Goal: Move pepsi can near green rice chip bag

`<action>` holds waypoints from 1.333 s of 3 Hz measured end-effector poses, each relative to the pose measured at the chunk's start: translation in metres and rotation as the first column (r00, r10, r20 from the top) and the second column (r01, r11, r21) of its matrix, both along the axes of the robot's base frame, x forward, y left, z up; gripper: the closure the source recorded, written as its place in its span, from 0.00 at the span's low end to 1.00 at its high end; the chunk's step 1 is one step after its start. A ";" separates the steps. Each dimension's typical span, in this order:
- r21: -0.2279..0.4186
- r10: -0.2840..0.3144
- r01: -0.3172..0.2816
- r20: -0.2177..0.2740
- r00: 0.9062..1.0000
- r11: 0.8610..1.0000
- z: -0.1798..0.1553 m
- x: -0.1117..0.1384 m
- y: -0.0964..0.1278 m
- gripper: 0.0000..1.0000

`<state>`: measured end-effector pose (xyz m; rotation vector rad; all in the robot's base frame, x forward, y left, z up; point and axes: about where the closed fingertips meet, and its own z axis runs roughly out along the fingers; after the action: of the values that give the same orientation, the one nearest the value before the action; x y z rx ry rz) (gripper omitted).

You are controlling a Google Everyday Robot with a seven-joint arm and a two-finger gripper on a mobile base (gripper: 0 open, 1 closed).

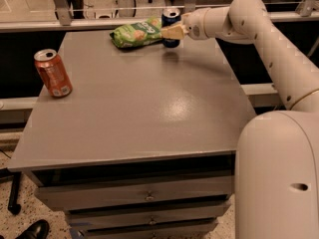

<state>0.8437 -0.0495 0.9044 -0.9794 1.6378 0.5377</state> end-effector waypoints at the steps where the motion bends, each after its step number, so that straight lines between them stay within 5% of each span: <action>1: 0.004 0.016 -0.016 -0.024 1.000 1.000 -0.010 0.003 0.007 1.00; 2: 0.011 0.024 -0.023 -0.040 0.999 1.000 -0.015 0.007 0.012 0.84; 4: 0.009 0.020 -0.019 -0.073 0.997 1.000 -0.026 0.005 0.008 0.35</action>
Offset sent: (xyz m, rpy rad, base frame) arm 0.0131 0.0094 -0.0165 0.0189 0.0537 0.0234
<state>0.8489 -0.0419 0.8783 -0.9806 1.6908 0.5995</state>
